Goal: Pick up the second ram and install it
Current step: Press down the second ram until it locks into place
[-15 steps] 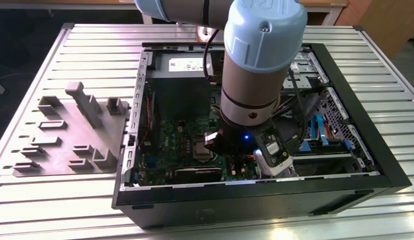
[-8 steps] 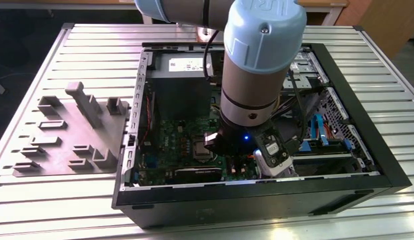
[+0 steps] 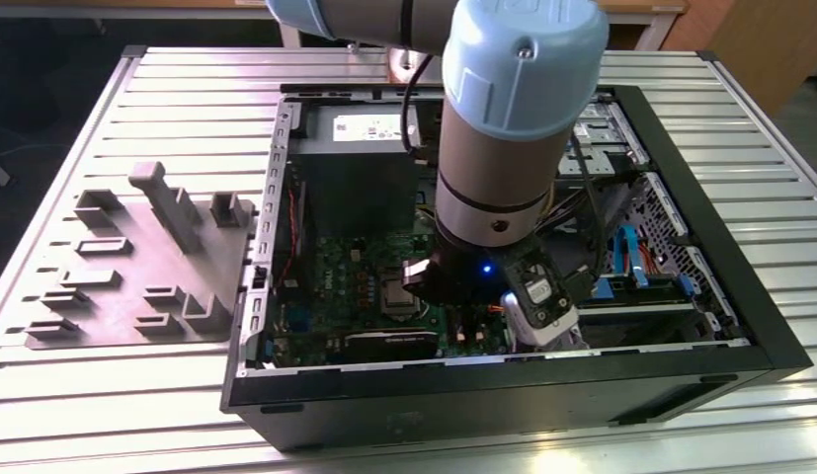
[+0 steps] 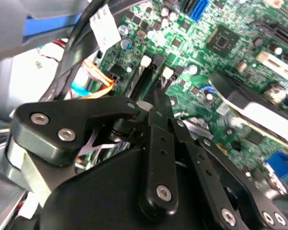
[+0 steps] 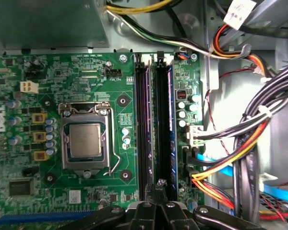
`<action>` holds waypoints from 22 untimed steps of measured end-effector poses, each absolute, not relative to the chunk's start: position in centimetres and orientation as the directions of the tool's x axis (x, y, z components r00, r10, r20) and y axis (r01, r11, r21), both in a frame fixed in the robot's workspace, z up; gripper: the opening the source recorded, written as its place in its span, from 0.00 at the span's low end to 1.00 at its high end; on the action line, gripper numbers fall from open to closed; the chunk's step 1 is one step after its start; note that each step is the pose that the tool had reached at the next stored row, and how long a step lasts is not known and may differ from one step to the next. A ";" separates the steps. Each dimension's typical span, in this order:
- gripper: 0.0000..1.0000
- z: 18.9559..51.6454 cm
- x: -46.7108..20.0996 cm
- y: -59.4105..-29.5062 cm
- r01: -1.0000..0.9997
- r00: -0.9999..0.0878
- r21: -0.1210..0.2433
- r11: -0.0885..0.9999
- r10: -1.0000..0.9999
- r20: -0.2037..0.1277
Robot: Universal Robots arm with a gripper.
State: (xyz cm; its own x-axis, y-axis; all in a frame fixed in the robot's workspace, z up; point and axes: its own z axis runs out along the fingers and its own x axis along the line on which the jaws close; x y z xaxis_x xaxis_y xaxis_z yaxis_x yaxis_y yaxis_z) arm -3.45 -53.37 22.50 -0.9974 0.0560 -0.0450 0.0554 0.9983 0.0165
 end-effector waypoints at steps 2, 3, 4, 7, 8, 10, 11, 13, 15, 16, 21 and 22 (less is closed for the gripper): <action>0.10 23.1 -3.5 -53.4 0.055 -0.997 0.016 0.998 0.056 -0.045; 0.10 23.4 -3.5 -53.4 0.055 -0.997 0.016 0.998 0.056 -0.045; 0.10 23.7 -3.5 -53.4 0.055 -0.997 0.016 0.998 0.056 -0.045; 0.10 24.5 -3.5 -53.4 0.055 -0.997 0.016 0.998 0.056 -0.045; 0.10 24.7 -3.5 -53.4 0.055 -0.997 0.016 0.998 0.056 -0.045; 0.10 24.8 -3.4 -53.4 0.055 -0.997 0.016 0.998 0.056 -0.045; 0.10 24.8 -3.5 -53.4 0.055 -0.997 0.016 0.998 0.056 -0.045; 0.10 24.8 -3.4 -53.4 0.055 -0.997 0.016 0.998 0.056 -0.045; 0.10 24.8 -3.4 -53.3 0.055 -0.997 0.016 0.998 0.056 -0.045; 0.10 24.8 -3.4 -53.1 0.055 -0.997 0.016 0.998 0.056 -0.045; 0.10 24.8 -3.5 -51.4 0.055 -0.997 0.016 0.998 0.056 -0.045; 0.10 24.8 -3.4 -51.1 0.055 -0.997 0.016 0.998 0.056 -0.045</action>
State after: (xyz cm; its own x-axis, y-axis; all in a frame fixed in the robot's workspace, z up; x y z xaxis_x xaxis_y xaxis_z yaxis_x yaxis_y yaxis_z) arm -3.45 -51.05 24.79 -0.9974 0.0560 -0.0449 0.0553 0.9983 0.0160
